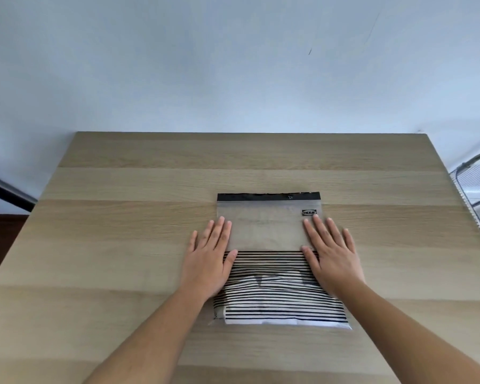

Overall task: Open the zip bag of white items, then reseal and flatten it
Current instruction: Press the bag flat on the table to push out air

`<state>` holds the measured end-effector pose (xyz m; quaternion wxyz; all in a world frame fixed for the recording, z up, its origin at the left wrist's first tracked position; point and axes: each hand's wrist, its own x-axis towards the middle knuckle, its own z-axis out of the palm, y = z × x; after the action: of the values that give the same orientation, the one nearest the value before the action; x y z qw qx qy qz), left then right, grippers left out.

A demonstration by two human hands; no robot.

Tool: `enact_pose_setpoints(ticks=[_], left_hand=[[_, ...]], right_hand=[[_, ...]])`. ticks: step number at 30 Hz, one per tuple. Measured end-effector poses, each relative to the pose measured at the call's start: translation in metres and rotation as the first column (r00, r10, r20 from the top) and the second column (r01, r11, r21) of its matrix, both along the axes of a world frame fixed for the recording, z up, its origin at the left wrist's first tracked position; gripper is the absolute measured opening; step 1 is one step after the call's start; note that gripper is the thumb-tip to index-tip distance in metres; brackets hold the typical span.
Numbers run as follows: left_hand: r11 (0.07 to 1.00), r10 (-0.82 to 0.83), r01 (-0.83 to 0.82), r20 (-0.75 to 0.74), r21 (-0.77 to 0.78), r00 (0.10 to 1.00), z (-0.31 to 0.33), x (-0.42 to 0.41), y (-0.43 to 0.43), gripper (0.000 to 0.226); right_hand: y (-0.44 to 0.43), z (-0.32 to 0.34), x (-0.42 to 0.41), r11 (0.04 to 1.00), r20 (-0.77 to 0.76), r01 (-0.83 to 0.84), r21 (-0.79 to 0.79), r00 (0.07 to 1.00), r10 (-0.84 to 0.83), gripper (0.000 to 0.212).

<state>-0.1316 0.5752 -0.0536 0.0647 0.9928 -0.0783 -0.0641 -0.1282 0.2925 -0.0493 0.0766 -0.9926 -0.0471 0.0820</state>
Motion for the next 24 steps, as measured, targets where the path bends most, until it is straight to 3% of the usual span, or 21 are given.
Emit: enact_pose_setpoints(ticks=[3,6,8,10,13,17,19,21,24], left_hand=[[0.999,0.032,-0.031,-0.044,0.022,0.999,0.004,-0.003,0.016,0.065],[0.997,0.079,-0.081,-0.116,-0.012,0.990,0.012,-0.001,0.018,0.069],[0.981,0.175,-0.183,-0.112,-0.069,0.978,0.020,-0.001,0.013,0.075],[0.953,0.283,-0.289,-0.081,-0.087,0.956,0.027,-0.006,0.007,0.075],[0.951,0.303,-0.307,-0.078,-0.045,0.950,0.031,-0.015,-0.006,0.057],[0.958,0.263,-0.268,-0.062,-0.099,0.963,0.033,-0.017,-0.021,0.041],[0.908,0.290,-0.304,-0.090,-0.288,0.953,0.043,-0.013,-0.022,0.026],[0.817,0.268,-0.347,-0.230,-0.460,0.936,0.050,-0.007,-0.016,0.027],[0.763,0.055,-0.345,-0.477,-0.547,0.877,0.060,0.005,-0.007,0.071]], right_hand=[[-0.015,0.003,-0.005,0.999,-0.025,0.051,-0.011,0.998,-0.051,0.061],[-0.017,0.012,-0.006,0.988,-0.064,0.118,0.102,0.992,-0.112,0.063],[-0.016,0.021,-0.008,0.962,-0.064,0.214,0.171,0.977,-0.206,0.061],[-0.012,0.027,-0.012,0.947,-0.048,0.289,0.143,0.957,-0.285,0.059],[0.000,0.029,-0.024,0.953,-0.034,0.296,0.059,0.955,-0.295,0.047],[0.014,0.030,-0.028,0.949,-0.015,0.299,0.103,0.954,-0.299,0.025],[0.017,0.041,-0.024,0.881,-0.056,0.400,0.252,0.915,-0.400,0.016],[0.017,0.054,-0.018,0.750,-0.147,0.520,0.408,0.849,-0.508,0.015],[0.009,0.070,-0.013,0.547,-0.302,0.646,0.533,0.748,-0.591,0.017]])
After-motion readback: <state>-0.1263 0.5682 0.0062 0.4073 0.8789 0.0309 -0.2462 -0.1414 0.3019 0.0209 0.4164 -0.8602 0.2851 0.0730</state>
